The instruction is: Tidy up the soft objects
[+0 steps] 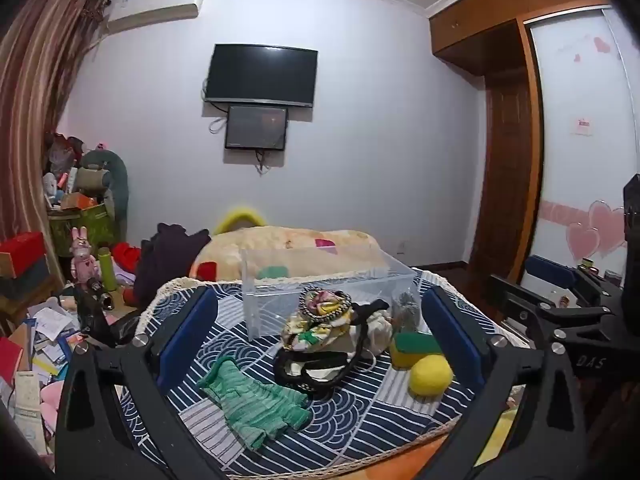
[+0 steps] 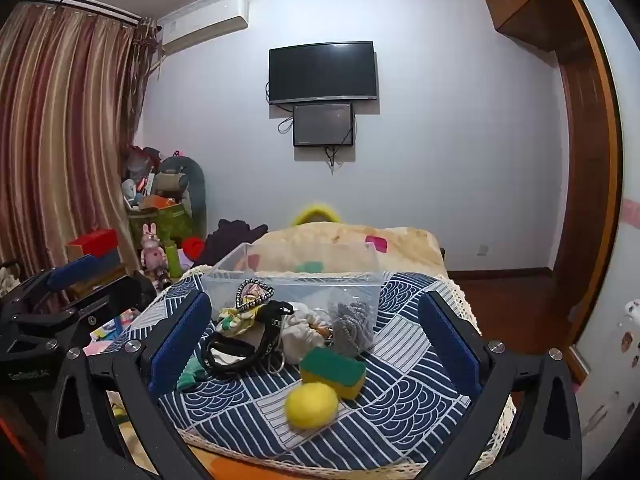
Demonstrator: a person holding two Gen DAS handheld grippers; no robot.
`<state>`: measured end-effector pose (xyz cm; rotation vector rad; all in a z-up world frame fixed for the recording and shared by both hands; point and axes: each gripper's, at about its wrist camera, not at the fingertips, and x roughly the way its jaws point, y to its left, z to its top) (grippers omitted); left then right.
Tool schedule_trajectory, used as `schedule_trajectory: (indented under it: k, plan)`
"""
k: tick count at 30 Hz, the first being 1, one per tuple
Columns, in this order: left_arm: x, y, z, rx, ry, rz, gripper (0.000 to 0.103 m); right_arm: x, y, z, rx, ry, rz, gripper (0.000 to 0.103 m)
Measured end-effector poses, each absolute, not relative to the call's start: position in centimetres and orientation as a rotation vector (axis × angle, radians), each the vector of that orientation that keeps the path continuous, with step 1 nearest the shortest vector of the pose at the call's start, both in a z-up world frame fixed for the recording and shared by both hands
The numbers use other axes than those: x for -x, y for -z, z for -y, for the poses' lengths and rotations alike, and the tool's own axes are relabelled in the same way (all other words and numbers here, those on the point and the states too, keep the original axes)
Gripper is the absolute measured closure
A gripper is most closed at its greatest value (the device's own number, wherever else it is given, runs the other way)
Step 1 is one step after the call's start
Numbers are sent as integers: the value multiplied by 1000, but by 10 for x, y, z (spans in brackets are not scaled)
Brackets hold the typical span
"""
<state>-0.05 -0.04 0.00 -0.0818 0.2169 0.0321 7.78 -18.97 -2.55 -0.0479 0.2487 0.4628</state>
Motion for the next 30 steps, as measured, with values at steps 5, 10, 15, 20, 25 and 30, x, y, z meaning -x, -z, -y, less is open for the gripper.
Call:
schedule_trajectory:
  k: [5, 10, 15, 20, 25, 30]
  plan:
    - [-2, 0, 3, 62, -48, -221, 0, -74, 20, 190, 42, -465, -233, 0]
    - [3, 0, 3, 74, -7, -207, 0, -75, 29, 191, 44, -465, -240, 0]
    - [5, -1, 3, 73, 3, -203, 0, -76, 26, 188, 49, -465, -247, 0]
    - [4, -1, 2, 80, -1, -201, 0, -76, 24, 189, 45, -463, -247, 0]
    - [4, -1, 0, 91, -6, -203, 0, -76, 25, 188, 43, -465, -248, 0]
    - [4, -1, -2, 103, -6, -205, 0, -75, 25, 188, 43, -466, -246, 0]
